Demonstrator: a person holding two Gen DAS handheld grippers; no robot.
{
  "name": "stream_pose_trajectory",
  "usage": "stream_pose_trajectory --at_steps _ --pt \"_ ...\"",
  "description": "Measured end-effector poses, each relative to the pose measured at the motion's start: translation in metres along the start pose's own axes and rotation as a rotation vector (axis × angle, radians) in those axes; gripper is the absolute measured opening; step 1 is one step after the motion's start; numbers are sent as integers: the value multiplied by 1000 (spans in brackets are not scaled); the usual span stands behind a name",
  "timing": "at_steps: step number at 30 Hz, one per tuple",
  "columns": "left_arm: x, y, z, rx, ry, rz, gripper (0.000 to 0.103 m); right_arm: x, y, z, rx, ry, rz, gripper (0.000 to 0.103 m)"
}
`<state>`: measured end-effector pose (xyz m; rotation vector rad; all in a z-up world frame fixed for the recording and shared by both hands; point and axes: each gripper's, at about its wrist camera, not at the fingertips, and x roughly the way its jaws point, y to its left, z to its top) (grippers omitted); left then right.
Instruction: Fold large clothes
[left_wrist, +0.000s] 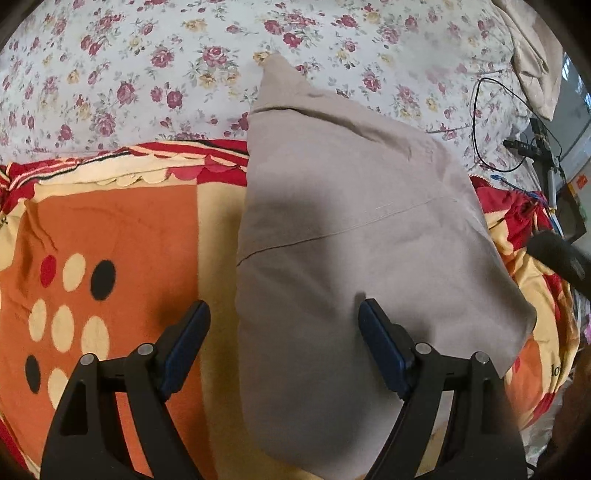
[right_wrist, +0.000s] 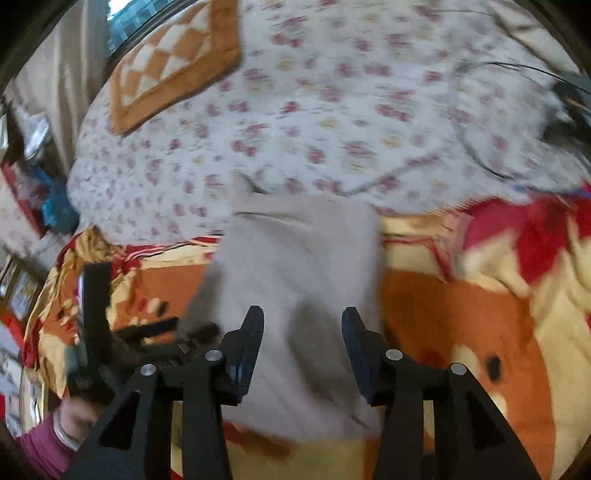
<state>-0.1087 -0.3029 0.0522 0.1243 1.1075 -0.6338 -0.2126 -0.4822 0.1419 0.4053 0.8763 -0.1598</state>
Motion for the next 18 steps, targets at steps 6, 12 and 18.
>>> stream_pose_trajectory --at_steps 6,12,18 --pt "4 -1 3 15 7 -4 84 84 -22 9 11 67 -144 41" --pt "5 -4 6 20 8 -4 85 93 -62 -11 112 80 -184 48" --pt "6 -2 5 -1 7 2 85 32 -37 -11 92 7 -112 55"
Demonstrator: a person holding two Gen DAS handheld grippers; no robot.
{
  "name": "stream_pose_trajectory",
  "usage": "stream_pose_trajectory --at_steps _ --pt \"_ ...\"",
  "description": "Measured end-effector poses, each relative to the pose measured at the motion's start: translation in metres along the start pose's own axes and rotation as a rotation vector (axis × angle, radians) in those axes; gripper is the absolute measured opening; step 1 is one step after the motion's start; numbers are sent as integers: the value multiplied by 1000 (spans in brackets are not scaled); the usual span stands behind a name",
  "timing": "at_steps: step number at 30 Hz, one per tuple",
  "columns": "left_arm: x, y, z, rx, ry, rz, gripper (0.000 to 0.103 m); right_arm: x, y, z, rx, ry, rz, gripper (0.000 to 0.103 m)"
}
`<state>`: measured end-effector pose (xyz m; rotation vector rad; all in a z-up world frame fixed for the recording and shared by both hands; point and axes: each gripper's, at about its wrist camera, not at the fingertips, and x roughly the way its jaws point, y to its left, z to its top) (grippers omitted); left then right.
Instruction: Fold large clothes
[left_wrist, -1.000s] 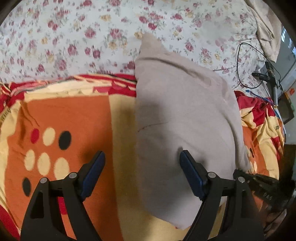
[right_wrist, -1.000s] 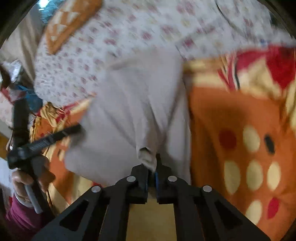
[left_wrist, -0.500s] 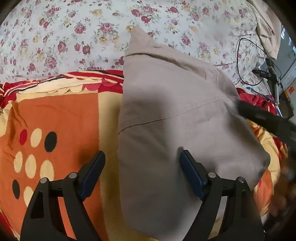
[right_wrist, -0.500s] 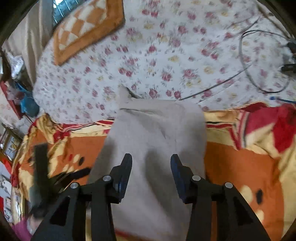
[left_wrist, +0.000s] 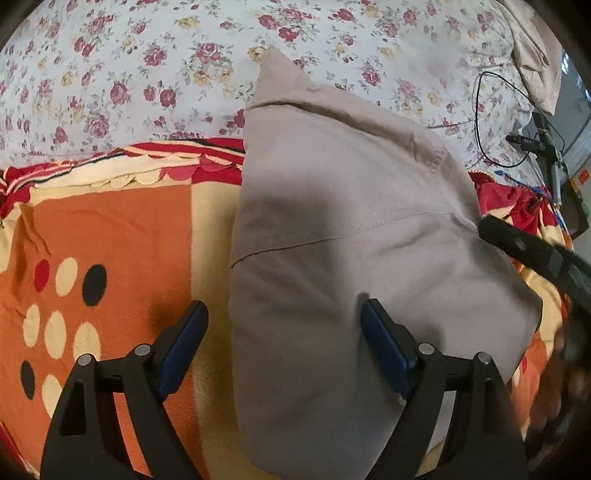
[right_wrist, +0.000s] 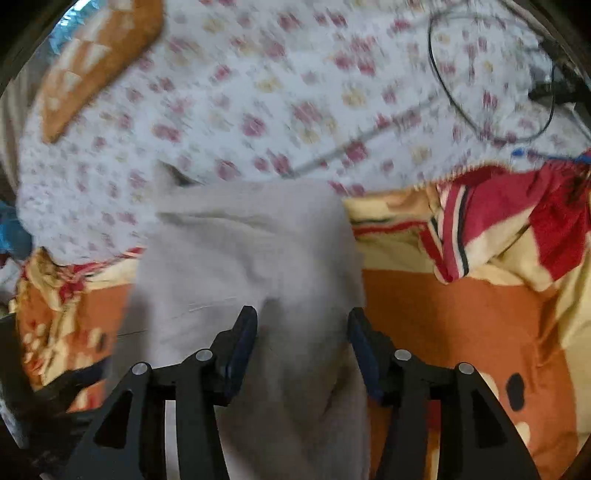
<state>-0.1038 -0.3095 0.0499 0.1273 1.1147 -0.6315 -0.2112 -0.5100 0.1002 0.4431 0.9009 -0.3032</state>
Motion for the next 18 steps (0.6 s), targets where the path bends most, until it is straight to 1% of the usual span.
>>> stream_pose_trajectory --at_steps 1,2,3,4,5,6,7,8,10,11,12,13,14,15,16,17,18 --pt "0 1 0 -7 2 -4 85 -2 5 -4 -18 -1 6 59" --pt "1 2 0 -18 5 -13 85 3 9 -9 -46 11 -13 68" --pt "0 3 0 -26 11 -29 85 14 12 -15 -75 37 -58 70" --pt "0 6 2 -40 25 -75 85 26 9 -18 -85 66 -82 71" --pt "0 11 4 -60 44 -157 85 32 5 -19 -71 77 -73 78" --pt "0 15 5 -79 55 -219 85 33 -3 -19 -34 63 -40 82" --pt "-1 23 7 -103 58 -259 85 29 -12 -16 6 52 0 82" --pt "-1 29 10 -119 55 -265 85 24 -19 -14 35 41 22 82" --pt "0 41 17 -143 46 -253 85 14 -35 -7 94 -17 36 83" --pt "3 46 21 -154 48 -266 85 13 -40 -4 113 -28 48 85" --pt "7 50 24 -164 55 -290 86 15 -46 -2 128 -21 80 88" --pt "13 54 26 -179 79 -339 86 25 -50 2 131 23 132 89" --pt "23 57 28 -193 118 -396 86 33 -52 2 127 67 158 90" --pt "29 59 29 -202 147 -429 86 50 -54 2 125 145 186 90" --pt "37 59 29 -206 169 -448 86 59 -56 1 134 175 206 90" --pt "43 58 29 -194 172 -448 87 66 -59 0 155 176 244 95" --pt "44 56 28 -178 162 -451 90 70 -60 1 170 163 274 96"
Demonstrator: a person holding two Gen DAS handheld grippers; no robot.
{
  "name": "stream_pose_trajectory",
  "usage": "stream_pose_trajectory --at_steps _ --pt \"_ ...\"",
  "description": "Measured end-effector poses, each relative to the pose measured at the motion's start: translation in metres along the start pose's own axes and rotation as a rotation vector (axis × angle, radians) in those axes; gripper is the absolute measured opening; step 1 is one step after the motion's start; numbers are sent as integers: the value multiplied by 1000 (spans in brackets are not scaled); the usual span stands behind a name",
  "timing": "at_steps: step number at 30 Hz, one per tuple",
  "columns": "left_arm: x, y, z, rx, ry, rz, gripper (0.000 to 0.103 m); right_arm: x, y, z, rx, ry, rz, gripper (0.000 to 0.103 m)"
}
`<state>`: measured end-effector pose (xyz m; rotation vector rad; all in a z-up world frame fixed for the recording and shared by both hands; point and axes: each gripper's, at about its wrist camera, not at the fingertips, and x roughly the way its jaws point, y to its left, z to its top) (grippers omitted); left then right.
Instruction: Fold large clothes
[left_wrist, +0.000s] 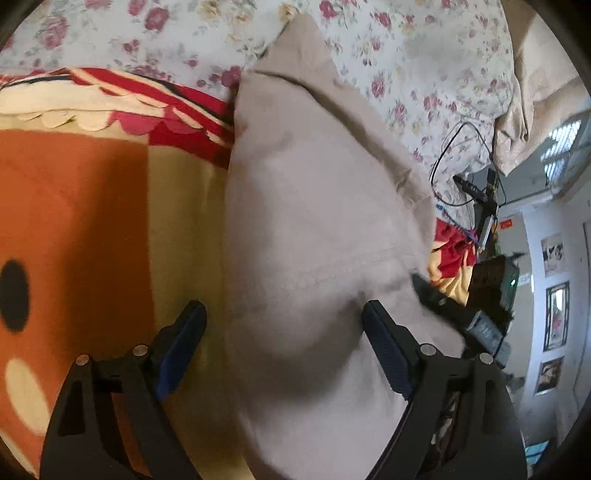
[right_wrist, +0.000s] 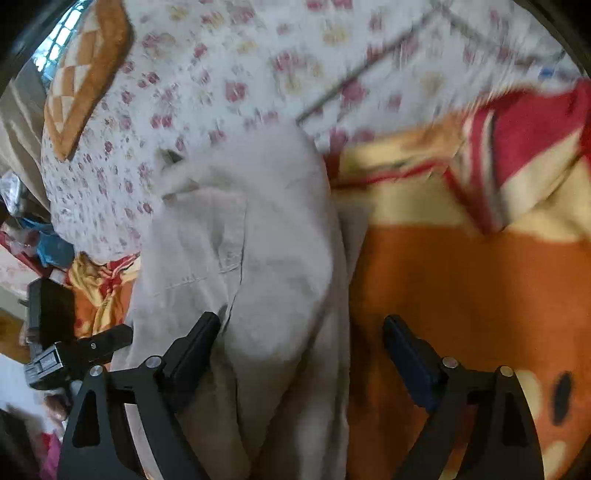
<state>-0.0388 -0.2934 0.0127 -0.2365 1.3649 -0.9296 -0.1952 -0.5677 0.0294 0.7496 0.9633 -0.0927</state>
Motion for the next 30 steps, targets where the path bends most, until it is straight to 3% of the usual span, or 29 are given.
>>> stream_pose_trajectory --at_steps 2,4,5,6,9,11,16,18,19,20,22,24,26,30 --pt "3 -7 -1 49 -11 2 95 5 3 2 -16 6 45 96" --pt "8 -13 0 66 0 26 95 13 8 2 -7 25 129 83" --pt "10 -18 2 74 8 29 91 18 9 3 10 38 155 70" --pt "8 -24 1 92 8 9 74 19 13 2 22 28 140 63" --pt "-15 -42 -6 168 -21 12 46 6 32 -3 -16 3 159 40" --pt "-38 -51 -15 203 -36 4 43 -8 48 -9 -39 -3 190 37" --pt "-109 -51 -55 226 -64 8 43 -42 91 -47 -107 26 307 36" --pt "-128 -42 -81 236 -69 37 43 -42 105 -71 -121 59 350 39" --pt "-132 -35 -97 247 -58 86 43 -38 107 -81 -110 82 356 44" --pt "-130 -29 -110 245 -39 135 45 -30 108 -93 -100 122 330 57" --pt "-122 -8 -130 219 14 241 49 -18 110 -112 -138 195 195 62" --pt "-123 10 -141 171 5 294 67 -27 114 -118 -190 168 112 62" --pt "-137 19 -141 110 -65 290 79 -52 120 -113 -191 97 109 62" --pt "-152 14 -131 66 -204 342 82 -94 152 -93 -223 -38 179 63"
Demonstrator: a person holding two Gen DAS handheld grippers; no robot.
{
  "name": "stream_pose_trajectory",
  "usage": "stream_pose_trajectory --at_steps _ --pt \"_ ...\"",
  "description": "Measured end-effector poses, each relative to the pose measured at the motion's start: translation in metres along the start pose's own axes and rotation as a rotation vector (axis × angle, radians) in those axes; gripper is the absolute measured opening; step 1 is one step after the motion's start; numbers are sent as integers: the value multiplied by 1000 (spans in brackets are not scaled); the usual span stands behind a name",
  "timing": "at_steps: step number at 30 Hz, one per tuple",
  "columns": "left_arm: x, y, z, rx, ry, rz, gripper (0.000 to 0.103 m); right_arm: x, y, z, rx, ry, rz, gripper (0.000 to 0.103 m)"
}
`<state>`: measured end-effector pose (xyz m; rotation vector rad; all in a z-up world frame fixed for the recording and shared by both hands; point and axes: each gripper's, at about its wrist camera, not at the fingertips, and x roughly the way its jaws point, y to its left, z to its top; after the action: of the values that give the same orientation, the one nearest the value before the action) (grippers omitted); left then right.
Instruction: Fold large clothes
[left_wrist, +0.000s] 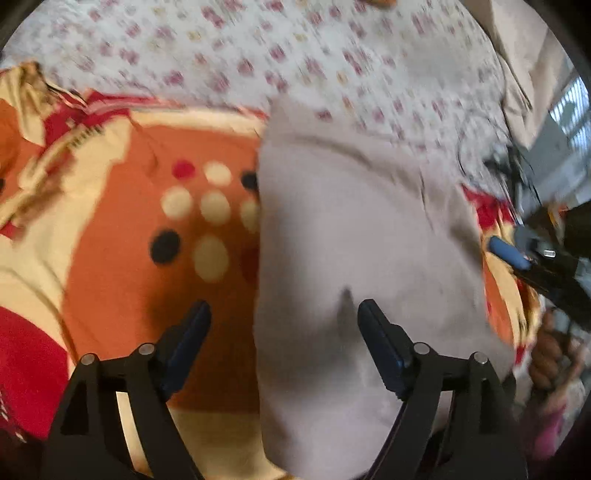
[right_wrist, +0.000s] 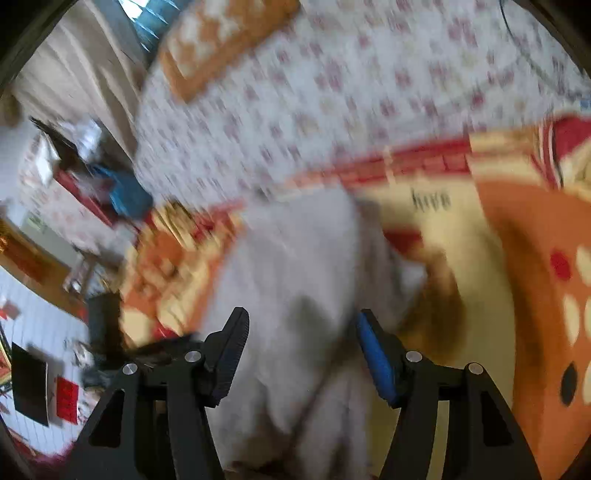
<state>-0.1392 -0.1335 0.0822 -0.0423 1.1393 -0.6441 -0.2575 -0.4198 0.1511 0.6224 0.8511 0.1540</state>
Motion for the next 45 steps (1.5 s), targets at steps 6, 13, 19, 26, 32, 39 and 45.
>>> stream_pose_trajectory --at_steps 6,13,19,26,32,39,45 --pt "33 -15 -12 16 30 44 82 38 70 35 -160 -1 -42 61" --pt "32 -12 -18 34 -1 27 83 146 14 32 -119 105 -295 41" --pt "44 -19 -15 26 8 25 86 130 -38 22 66 19 -216 21" --pt "33 -31 -25 100 -65 121 87 70 21 -6 -125 40 -288 60" --pt "27 -39 -29 125 -107 187 87 57 32 -73 -282 88 -489 63" --pt "4 -45 -47 158 -179 284 86 18 28 -88 -240 -7 -505 75" --pt "-12 -46 -59 145 -236 272 86 0 41 -100 -205 -67 -492 76"
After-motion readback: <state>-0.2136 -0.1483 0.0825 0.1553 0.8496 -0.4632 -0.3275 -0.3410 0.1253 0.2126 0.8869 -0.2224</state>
